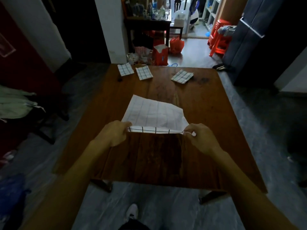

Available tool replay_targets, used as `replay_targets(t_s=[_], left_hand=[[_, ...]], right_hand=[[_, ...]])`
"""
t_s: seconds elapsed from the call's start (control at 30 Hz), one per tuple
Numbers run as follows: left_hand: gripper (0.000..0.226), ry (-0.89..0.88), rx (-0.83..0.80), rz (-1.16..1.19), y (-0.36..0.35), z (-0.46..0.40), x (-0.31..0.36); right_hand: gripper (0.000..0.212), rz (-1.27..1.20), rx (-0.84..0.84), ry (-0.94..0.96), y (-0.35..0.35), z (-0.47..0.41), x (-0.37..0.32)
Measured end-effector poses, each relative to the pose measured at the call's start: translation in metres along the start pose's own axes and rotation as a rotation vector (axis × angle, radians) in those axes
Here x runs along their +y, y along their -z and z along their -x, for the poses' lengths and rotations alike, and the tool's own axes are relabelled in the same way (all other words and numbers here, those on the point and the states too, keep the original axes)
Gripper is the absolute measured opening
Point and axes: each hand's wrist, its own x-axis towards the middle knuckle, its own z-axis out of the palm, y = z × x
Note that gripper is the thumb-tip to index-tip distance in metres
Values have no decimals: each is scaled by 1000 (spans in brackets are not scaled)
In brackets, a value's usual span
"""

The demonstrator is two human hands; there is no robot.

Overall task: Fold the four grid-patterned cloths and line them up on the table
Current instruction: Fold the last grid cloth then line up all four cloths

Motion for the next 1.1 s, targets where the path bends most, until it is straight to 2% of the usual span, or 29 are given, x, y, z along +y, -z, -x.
replay_targets(t_s=[0.17, 0.23, 0.43, 0.77, 1.1], left_hand=[[42, 93, -121, 10, -25, -5, -16], [38, 105, -138, 19, -31, -14, -24], [23, 92, -106, 51, -35, -57, -49], [23, 51, 67, 171, -28, -179, -80], [24, 36, 191, 204, -65, -277, -100]], right_hand=[[12, 29, -265, -40, -17, -3, 2], [10, 5, -312, -74, -25, -10, 5], [16, -83, -260, -200, -49, -48, 12], [13, 96, -155, -273, -83, -151, 30], [21, 319, -80, -348, -144, -227, 58]])
